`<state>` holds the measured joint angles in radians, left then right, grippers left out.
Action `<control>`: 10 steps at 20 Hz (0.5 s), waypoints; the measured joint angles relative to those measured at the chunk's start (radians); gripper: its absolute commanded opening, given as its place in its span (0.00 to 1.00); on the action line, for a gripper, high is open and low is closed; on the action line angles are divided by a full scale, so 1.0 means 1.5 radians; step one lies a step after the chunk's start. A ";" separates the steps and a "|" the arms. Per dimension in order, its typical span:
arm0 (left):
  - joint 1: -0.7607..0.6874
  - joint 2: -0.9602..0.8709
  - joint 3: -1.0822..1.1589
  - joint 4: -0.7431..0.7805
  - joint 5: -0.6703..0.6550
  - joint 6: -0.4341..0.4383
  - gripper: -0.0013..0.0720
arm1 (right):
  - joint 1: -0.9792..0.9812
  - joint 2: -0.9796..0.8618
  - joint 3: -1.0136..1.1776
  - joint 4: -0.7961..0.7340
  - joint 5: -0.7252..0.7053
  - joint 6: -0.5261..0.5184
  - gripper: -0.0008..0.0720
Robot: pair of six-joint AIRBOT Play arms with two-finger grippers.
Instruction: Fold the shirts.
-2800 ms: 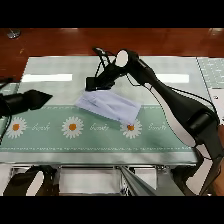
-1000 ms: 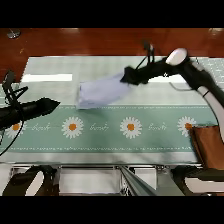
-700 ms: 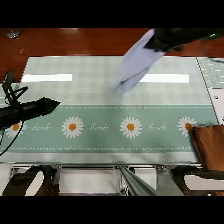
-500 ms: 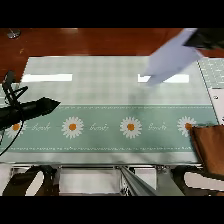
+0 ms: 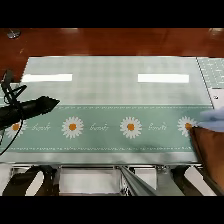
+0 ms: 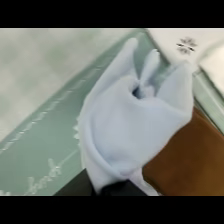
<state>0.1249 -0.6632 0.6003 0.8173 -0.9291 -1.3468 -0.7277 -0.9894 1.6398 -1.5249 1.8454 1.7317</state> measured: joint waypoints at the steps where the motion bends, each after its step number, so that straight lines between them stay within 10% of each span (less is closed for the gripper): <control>1: 0.000 0.000 0.000 -0.001 0.006 0.000 0.05 | -0.030 0.038 -0.043 -0.051 0.003 -0.001 0.13; 5: 0.000 -0.001 0.000 -0.002 0.021 0.000 0.05 | -0.141 0.143 -0.174 -0.162 0.004 0.007 0.88; 9: 0.000 -0.009 0.001 -0.002 0.036 0.000 0.05 | -0.197 0.165 -0.206 -0.152 -0.034 0.014 0.82; 10: 0.000 -0.012 0.007 -0.002 0.045 0.002 0.05 | -0.202 0.154 -0.193 -0.114 -0.056 0.012 0.62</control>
<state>0.1249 -0.6819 0.6102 0.8146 -0.8623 -1.3445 -1.0313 -0.7586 1.3499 -1.6962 1.7615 1.7500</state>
